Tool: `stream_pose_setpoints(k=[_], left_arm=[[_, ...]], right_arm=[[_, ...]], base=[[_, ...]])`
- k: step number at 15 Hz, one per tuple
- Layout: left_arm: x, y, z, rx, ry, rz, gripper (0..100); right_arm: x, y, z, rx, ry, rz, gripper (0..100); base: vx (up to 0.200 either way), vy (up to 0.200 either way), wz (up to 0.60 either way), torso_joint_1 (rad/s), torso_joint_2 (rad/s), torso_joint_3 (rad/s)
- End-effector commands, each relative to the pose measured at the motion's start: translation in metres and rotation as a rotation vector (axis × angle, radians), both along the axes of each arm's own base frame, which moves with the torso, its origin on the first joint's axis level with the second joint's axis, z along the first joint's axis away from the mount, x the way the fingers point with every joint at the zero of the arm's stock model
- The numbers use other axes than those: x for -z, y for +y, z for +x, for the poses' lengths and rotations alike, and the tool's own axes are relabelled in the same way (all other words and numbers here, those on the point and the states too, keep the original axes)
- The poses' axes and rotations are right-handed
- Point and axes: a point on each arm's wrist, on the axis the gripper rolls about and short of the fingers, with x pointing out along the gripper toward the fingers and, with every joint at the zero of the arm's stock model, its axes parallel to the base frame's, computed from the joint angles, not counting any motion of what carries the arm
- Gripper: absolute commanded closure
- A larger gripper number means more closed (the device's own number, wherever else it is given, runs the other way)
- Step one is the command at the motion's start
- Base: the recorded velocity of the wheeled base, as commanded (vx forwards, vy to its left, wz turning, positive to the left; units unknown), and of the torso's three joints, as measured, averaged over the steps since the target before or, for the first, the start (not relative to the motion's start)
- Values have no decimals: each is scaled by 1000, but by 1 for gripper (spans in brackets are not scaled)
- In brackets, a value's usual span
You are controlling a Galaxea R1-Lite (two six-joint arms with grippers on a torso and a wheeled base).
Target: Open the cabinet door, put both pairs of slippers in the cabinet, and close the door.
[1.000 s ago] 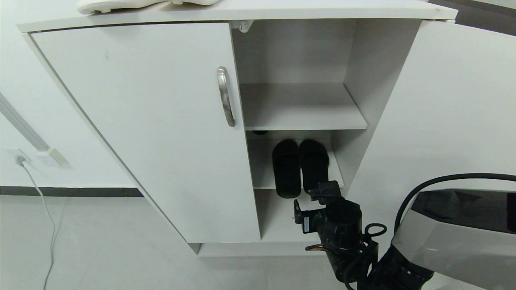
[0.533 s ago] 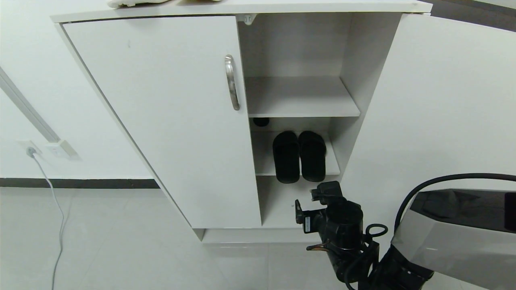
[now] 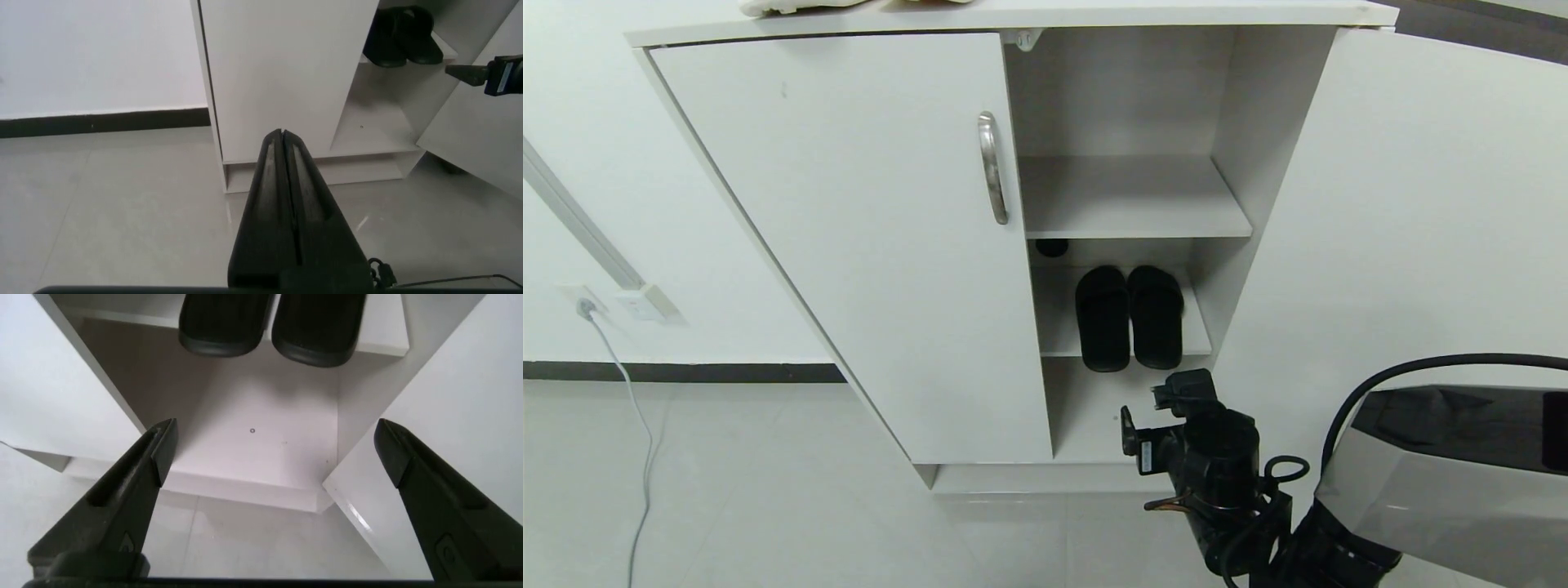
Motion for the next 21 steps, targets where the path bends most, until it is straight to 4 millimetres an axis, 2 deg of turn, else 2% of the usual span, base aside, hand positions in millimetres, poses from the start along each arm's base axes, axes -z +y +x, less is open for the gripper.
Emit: stream_pose_setpoints(k=[1, 6, 17, 21], left_arm=[[0, 0, 0, 0, 0, 0, 100], [0, 0, 0, 0, 2, 0, 100], [0, 0, 0, 0, 0, 1, 100], [0, 0, 0, -2, 2, 3, 100]], right_arm=[[2, 0, 0, 0, 3, -3, 0], [2, -1, -1, 0, 2, -2, 0], [4, -1, -2, -2, 7, -10, 0], [4, -1, -2, -2, 8, -13, 0]], base=[[0, 0, 0, 0, 0, 0], [0, 0, 0, 0, 0, 12], [0, 0, 0, 1, 4, 188], [0, 0, 0, -1, 1, 59]])
